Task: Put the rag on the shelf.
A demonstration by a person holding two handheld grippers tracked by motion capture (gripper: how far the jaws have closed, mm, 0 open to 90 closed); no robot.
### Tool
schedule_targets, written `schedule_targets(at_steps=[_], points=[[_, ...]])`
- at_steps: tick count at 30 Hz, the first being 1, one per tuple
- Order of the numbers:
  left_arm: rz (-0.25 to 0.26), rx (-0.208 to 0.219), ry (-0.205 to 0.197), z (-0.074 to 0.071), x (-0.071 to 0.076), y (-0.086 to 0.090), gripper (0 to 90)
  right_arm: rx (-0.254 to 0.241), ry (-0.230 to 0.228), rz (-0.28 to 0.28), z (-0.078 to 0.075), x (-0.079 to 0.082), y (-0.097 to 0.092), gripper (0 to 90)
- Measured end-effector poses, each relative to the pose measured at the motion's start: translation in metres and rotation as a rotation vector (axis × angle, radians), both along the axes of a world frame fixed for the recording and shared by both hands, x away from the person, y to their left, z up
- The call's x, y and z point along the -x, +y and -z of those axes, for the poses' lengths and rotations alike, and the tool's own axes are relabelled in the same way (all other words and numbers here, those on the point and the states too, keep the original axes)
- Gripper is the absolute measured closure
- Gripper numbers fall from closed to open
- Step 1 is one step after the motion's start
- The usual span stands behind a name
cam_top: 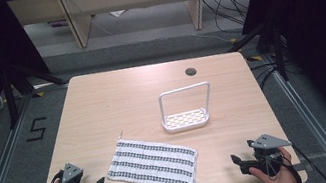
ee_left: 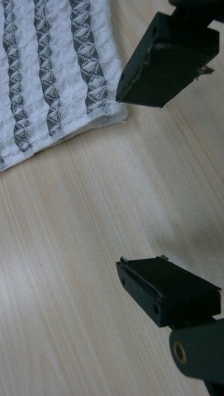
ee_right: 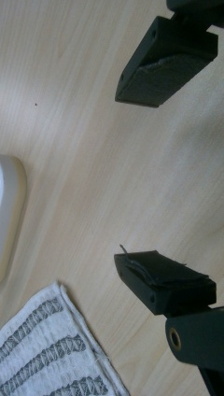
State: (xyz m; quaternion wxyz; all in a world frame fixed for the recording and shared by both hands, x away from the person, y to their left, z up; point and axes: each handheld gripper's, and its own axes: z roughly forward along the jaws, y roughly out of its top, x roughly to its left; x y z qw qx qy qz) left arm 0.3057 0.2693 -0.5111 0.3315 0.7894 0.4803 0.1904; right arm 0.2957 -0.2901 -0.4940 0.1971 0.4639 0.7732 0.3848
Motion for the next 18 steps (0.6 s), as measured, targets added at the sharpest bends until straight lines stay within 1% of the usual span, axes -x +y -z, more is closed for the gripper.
schedule_targets(at_steps=[1, 2, 3, 4, 6, 7, 8, 9, 10, 11, 12, 13, 14, 15, 16, 17, 18], points=[[0.006, -0.005, 0.009, -0.001, 0.000, 0.001, 15.2, 0.003, -0.001, 0.001, 0.000, 0.000, 0.000, 19.7], [0.006, -0.002, 0.007, 0.000, 0.000, 0.001, 15.2, 0.008, 0.007, 0.003, -0.001, 0.001, 0.000, 19.7], [0.004, -0.002, 0.003, 0.000, 0.000, 0.000, 15.2, 0.024, -0.011, -0.004, -0.001, 0.000, -0.001, 19.8], [0.001, 0.002, 0.001, 0.000, 0.000, 0.000, 15.1, 0.016, -0.011, -0.017, 0.000, -0.001, -0.001, 19.9], [0.008, -0.004, 0.006, 0.000, 0.000, 0.000, 15.2, 0.014, -0.011, -0.017, 0.000, -0.001, -0.001, 19.9], [0.004, -0.004, 0.005, 0.000, 0.000, 0.000, 15.2, -0.005, 0.007, 0.013, 0.000, 0.002, 0.002, 19.9], [0.003, -0.004, 0.005, -0.001, 0.000, 0.000, 15.2, 0.000, 0.009, -0.013, -0.001, 0.000, 0.002, 20.0], [0.023, -0.012, 0.016, -0.002, 0.000, 0.000, 15.2, 0.000, 0.001, -0.009, -0.001, 0.001, 0.003, 20.3], [0.027, -0.010, 0.013, -0.002, -0.001, 0.000, 15.2, 0.000, 0.022, -0.007, -0.002, 0.002, 0.004, 20.4], [0.022, -0.005, 0.009, -0.002, 0.000, 0.000, 15.3, -0.003, 0.032, -0.005, -0.002, 0.004, 0.006, 20.4], [0.034, -0.004, 0.015, -0.003, -0.001, 0.000, 15.2, 0.014, 0.001, -0.026, -0.002, 0.002, 0.005, 20.9], [0.019, 0.025, 0.008, -0.003, 0.000, -0.003, 15.2, 0.001, 0.009, -0.041, -0.002, 0.002, 0.007, 21.6], [0.019, 0.025, 0.008, -0.003, 0.000, -0.003, 15.2, 0.000, 0.024, -0.025, -0.003, 0.004, 0.009, 22.5], [0.043, 0.029, 0.018, -0.004, 0.000, -0.003, 15.2, 0.006, 0.027, -0.026, -0.004, 0.005, 0.010, 23.2], [0.043, 0.029, 0.018, -0.004, 0.000, -0.003, 15.2, 0.006, 0.027, -0.026, -0.004, 0.005, 0.010, 23.2], [0.045, 0.050, 0.007, -0.004, 0.000, -0.007, 15.2, 0.012, 0.005, -0.060, -0.004, 0.003, 0.011, 23.3], [0.045, 0.053, 0.010, -0.006, 0.000, -0.009, 15.2, 0.003, 0.010, -0.046, -0.005, 0.005, 0.012, 23.3]])
